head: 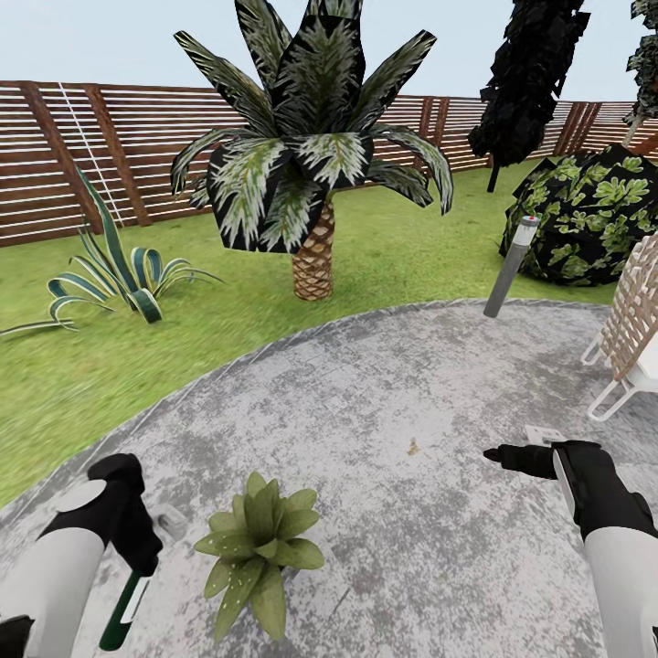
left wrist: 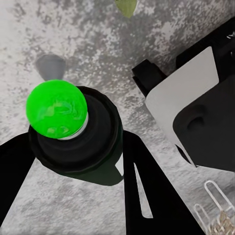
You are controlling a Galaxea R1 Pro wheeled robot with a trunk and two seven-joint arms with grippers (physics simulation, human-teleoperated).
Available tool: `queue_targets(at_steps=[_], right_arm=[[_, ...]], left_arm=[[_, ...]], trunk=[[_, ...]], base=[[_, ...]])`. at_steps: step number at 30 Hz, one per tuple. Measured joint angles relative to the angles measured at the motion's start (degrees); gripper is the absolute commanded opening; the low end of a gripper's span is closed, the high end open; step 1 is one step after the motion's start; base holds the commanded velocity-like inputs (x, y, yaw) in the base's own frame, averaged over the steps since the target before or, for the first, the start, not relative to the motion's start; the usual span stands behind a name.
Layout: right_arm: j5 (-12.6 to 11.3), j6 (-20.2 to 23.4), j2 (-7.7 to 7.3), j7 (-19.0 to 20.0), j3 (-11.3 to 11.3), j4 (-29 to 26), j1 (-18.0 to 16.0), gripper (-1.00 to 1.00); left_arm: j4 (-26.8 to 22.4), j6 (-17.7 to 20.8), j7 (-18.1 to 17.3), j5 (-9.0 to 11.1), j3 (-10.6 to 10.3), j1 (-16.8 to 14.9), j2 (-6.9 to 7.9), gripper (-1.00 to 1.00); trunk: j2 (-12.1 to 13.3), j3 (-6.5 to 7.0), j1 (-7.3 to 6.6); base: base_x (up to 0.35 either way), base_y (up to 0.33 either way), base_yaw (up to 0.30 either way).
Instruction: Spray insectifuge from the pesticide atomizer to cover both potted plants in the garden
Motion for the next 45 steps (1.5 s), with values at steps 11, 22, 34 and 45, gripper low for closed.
queue_targets(at_steps=[11, 22, 34, 45], right_arm=[[0.0, 0.0, 0.02, 0.0, 0.0, 0.0, 0.0, 1.0], [-0.1, 0.0, 0.0, 0.0, -0.1, 0.0, 0.0, 1.0], [0.0, 0.0, 0.05, 0.0, 0.0, 0.0, 0.0, 1.0], [0.0, 0.0, -0.01, 0.0, 0.0, 0.0, 0.0, 1.0]], left_arm=[[3.3, -0.1, 0.0, 0.1, -0.1, 0.7, -0.82, -1.0], [4.8, -0.2, 0.0, 0.4, -0.1, 0.7, -1.38, -1.0], [4.6, -0.1, 0.0, 0.5, -0.2, 0.7, -2.8, -1.0], [4.5, -0.1, 0.0, 0.4, -0.2, 0.7, -3.28, -1.0]], trunk=[[0.0, 0.0, 0.0], [0.0, 0.0, 0.0], [0.0, 0.0, 0.02], [0.0, 0.0, 0.0]], base=[[0.0, 0.0, 0.0], [0.0, 0.0, 0.202], [-0.066, -0.075, 0.088], [-0.023, -0.023, 0.113]])
